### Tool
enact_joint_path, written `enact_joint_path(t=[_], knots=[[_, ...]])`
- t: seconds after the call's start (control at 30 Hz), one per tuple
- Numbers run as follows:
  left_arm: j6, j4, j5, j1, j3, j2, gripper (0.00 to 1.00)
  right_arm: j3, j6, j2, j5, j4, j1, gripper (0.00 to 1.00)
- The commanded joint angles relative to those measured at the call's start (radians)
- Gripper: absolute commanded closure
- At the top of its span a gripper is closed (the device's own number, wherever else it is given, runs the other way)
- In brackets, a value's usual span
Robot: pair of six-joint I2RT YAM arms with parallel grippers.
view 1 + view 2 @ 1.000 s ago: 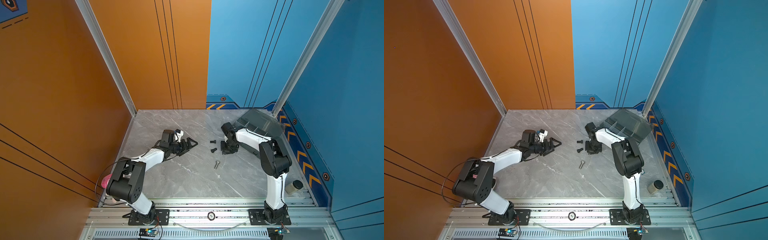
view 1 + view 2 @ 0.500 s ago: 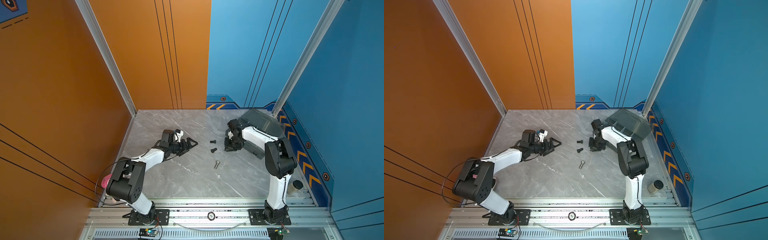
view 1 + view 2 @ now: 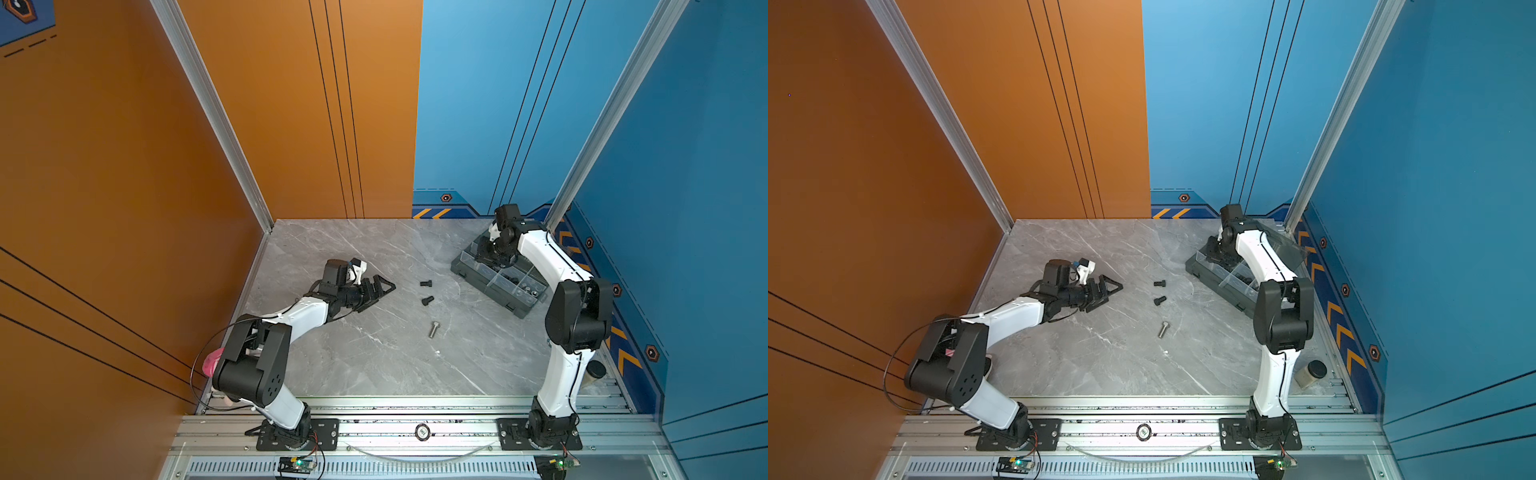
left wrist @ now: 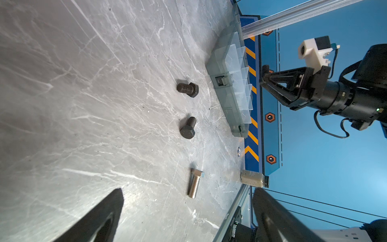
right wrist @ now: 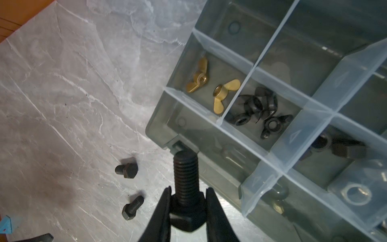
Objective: Sort the screws and nuts into containers
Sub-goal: 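Lift the black bolt and carry it over the compartment box, then lower the black bolt into an empty compartment and open the right gripper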
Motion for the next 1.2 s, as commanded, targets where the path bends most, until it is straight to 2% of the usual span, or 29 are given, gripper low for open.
enact_joint_path(t=[0.0,0.17,0.63,1.0,1.17], knots=[[0.016,0.006,0.005,0.011,-0.011,-0.030,0.02,0.055,-0.018,0.063,0.028,-0.055,-0.002,1.00],[0.019,0.001,0.003,0.013,-0.011,-0.033,0.02,0.071,-0.012,0.123,0.008,-0.054,-0.008,1.00],[0.019,0.002,0.000,0.017,-0.020,-0.042,0.02,0.067,-0.023,0.164,0.022,-0.056,-0.016,0.99],[0.019,0.000,0.000,0.018,-0.021,-0.047,0.02,0.060,-0.028,0.186,0.038,-0.054,-0.017,0.69],[0.023,-0.007,-0.003,0.018,-0.024,-0.054,0.02,0.060,-0.034,0.173,0.038,-0.061,-0.020,0.64]])
